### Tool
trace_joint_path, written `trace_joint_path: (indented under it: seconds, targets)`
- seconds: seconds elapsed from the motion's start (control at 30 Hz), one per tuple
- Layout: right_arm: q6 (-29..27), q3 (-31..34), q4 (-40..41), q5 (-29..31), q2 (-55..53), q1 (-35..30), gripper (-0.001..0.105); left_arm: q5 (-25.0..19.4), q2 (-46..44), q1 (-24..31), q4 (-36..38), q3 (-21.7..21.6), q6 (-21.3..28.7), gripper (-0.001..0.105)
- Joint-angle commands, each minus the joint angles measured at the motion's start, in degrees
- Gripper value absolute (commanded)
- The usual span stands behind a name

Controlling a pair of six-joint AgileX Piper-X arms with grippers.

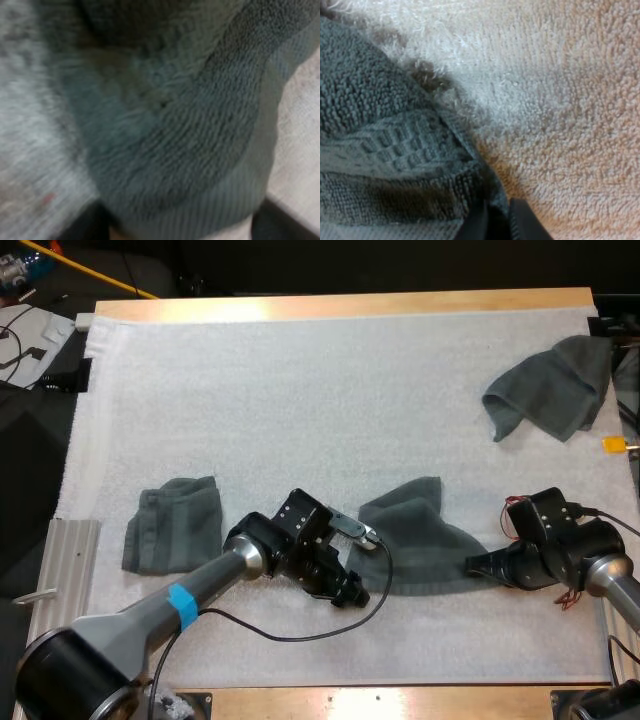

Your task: Pick towel from pile, fold and stack

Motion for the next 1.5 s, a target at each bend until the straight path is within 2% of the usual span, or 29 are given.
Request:
trace_joint_path:
  seconds: [0.0, 0.1, 0.2, 0.33, 0.43, 0.57, 0.7, 0.73, 0.87, 1.1, 1.33, 1.4, 1.47]
  targets:
    - [-0.72, -0.29, 0.47, -0.26, -0.54, -0.03, 0.001, 5.87, 1.44, -0.05, -1.71, -0.19, -1.41, 0.052]
    - [-0.73, -0.28, 0.49, -0.21, -0.65, -0.01, 0.001, 8.60, 2.05, -0.05, -2.67, -0.27, -2.43, 0.045]
    - [-0.71, -0.39, 0.39, -0.19, -0.75, -0.03, 0.001, 9.90, 2.20, 0.03, -2.75, -0.26, -3.02, 0.045]
    - [-0.76, -0.35, 0.31, -0.27, -0.74, -0.07, 0.001, 10.05, 2.31, 0.09, -2.79, -0.35, -3.69, 0.046]
    - [-0.64, -0.35, 0.25, -0.23, -0.85, -0.05, 0.001, 9.71, 2.41, 0.11, -2.73, -0.30, -3.95, 0.043]
    - [-0.69, -0.31, 0.29, -0.04, -0.69, -0.14, 0.000, 9.47, 2.89, -0.21, -3.34, 0.03, -4.15, 0.030]
    - [-0.52, -0.21, 0.47, -0.04, -0.72, -0.08, 0.001, 9.16, 2.33, -0.27, -3.74, 0.03, -4.38, 0.003]
    - [-0.59, -0.20, 0.43, -0.13, -0.82, -0.04, 0.001, 8.99, 2.18, -0.27, -3.70, -0.02, -4.48, 0.000]
    - [-0.93, -0.36, 0.54, -0.71, -0.82, -0.06, 0.001, 8.61, -0.24, -0.24, -2.84, -0.12, -3.73, 0.000]
    - [-1.30, -3.30, 1.05, -2.40, -7.77, -0.03, 0.001, 5.93, -11.87, -0.12, 3.49, -0.80, -1.16, 0.000]
    - [-0.36, -9.16, 4.29, -3.88, -17.14, -0.17, 0.000, 0.96, -21.91, 0.88, 14.26, -6.61, 2.23, 0.000]
    - [-0.01, -8.83, 3.80, -3.69, -17.22, -0.19, 0.000, 2.00, -22.13, 0.27, 12.97, -6.19, 1.37, 0.000]
    - [0.95, -11.05, 5.92, -4.67, -18.90, 0.81, 0.000, 1.62, -24.82, 0.06, 15.97, -8.91, 1.60, 0.000]
